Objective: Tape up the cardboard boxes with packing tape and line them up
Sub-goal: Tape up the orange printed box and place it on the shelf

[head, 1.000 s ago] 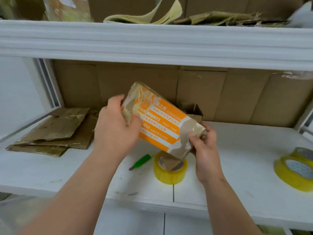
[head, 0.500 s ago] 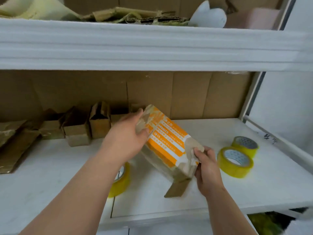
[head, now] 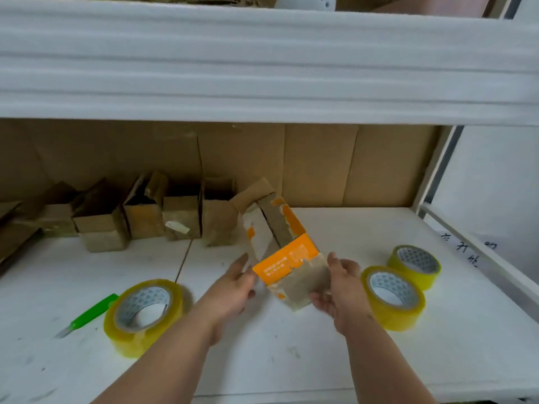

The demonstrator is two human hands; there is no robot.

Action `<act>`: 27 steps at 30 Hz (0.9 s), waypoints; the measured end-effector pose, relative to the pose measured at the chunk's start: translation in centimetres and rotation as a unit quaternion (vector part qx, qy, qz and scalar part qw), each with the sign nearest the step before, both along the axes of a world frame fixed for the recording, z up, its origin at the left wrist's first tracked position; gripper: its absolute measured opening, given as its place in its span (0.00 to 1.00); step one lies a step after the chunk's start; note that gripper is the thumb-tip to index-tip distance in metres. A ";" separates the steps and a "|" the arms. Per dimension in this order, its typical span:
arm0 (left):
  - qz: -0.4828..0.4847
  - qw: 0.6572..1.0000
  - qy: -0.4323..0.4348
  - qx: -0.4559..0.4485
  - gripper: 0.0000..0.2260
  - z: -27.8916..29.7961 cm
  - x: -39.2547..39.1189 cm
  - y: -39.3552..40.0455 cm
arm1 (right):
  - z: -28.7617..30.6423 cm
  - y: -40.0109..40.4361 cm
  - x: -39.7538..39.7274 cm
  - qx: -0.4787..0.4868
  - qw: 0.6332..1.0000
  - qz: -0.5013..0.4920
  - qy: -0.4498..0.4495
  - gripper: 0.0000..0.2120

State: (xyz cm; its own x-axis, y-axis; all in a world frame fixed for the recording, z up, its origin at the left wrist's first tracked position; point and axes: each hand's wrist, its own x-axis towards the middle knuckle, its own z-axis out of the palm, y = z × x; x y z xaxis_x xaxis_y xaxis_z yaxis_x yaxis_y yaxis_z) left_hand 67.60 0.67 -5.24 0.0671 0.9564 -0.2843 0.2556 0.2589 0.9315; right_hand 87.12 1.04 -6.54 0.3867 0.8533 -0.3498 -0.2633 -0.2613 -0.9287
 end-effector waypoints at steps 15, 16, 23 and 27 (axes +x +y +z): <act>-0.073 0.990 0.068 0.104 0.18 1.5 3.3 1.2 | -2.9 1.9 1.6 -0.006 0.996 -0.019 0.088 0.17; -0.078 0.988 0.075 0.107 0.20 1.5 3.4 1.4 | -3.2 2.2 1.7 -0.002 0.996 -0.035 0.078 0.17; -0.135 0.981 0.099 0.094 0.28 1.4 5.1 3.4 | -3.0 4.0 1.8 0.037 0.997 -0.069 0.018 0.20; -0.108 0.990 0.037 0.079 0.30 0.5 4.6 4.6 | -2.2 5.4 1.6 0.055 0.998 -0.007 -0.006 0.15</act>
